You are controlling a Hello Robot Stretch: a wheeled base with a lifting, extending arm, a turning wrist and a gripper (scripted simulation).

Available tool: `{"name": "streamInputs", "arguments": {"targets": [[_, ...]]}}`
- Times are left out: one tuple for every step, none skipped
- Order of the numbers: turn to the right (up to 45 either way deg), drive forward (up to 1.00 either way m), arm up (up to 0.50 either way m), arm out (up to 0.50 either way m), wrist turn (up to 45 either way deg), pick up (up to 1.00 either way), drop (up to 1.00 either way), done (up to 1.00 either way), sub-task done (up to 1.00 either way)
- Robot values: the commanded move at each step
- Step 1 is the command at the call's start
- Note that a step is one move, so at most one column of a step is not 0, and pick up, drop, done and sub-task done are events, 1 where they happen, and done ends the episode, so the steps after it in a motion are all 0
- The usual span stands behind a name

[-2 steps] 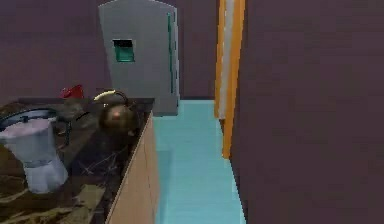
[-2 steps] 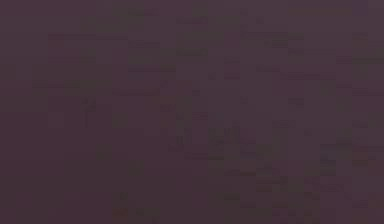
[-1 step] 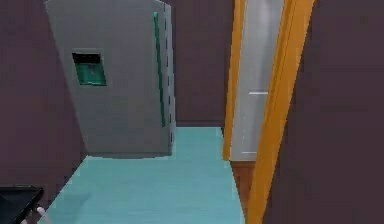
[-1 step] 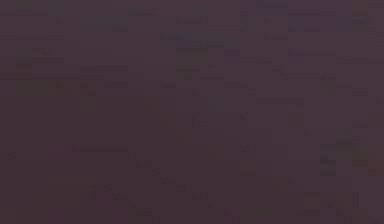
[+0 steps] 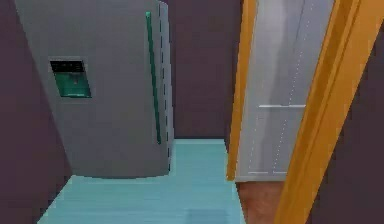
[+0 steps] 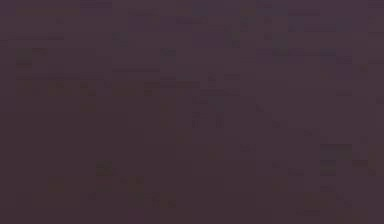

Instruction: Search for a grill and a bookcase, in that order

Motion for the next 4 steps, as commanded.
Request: {"name": "streamInputs", "arguments": {"targets": [[-45.0, 0.00, 0.00, 0.00, 0.0, 0.00, 0.00, 0.00, 0.00], [-24.0, 0.00, 0.00, 0.00, 0.0, 0.00, 0.00, 0.00, 0.00], [0.0, 0.00, 0.00, 0.00, 0.0, 0.00, 0.00, 0.00, 1.00], [-45.0, 0.00, 0.00, 0.00, 0.0, 0.00, 0.00, 0.00, 0.00]]}}
